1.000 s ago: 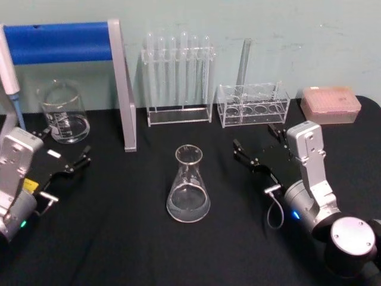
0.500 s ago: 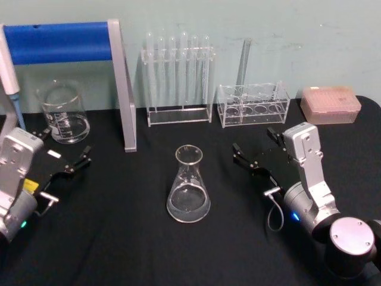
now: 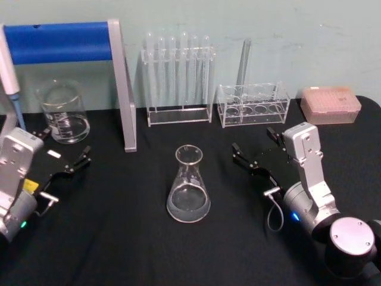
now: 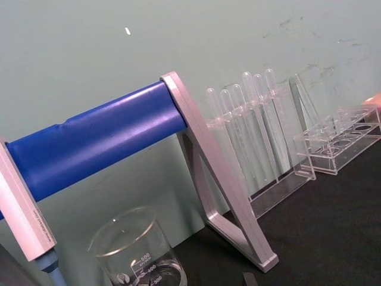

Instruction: Grasp the erlenmeyer flask with one hand, shake it three times, then place it back.

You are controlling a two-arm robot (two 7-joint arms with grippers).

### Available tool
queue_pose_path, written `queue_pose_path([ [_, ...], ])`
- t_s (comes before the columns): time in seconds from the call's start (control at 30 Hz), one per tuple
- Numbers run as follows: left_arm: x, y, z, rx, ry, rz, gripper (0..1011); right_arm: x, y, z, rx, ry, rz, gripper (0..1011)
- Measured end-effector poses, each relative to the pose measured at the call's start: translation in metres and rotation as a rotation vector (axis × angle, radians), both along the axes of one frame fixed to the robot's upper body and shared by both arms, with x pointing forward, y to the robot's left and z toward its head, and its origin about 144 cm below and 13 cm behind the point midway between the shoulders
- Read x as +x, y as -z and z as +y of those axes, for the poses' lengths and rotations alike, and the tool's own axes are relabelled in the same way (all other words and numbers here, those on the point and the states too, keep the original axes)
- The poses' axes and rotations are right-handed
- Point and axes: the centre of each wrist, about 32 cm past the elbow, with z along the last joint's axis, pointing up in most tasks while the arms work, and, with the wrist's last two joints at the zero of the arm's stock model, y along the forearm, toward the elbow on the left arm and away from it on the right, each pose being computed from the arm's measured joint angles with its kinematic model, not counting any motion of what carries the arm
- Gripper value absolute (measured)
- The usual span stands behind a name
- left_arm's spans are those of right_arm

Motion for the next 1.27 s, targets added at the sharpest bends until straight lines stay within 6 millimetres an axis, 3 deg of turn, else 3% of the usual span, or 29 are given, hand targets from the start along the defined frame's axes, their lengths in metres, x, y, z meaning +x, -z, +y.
queue_pose_path([
  [1.27, 0.0000, 0.0000, 0.0000, 0.000, 0.000, 0.000, 1001, 0.0000, -0.0002, -0.0002, 0.001, 0.000, -0.001, 1003],
])
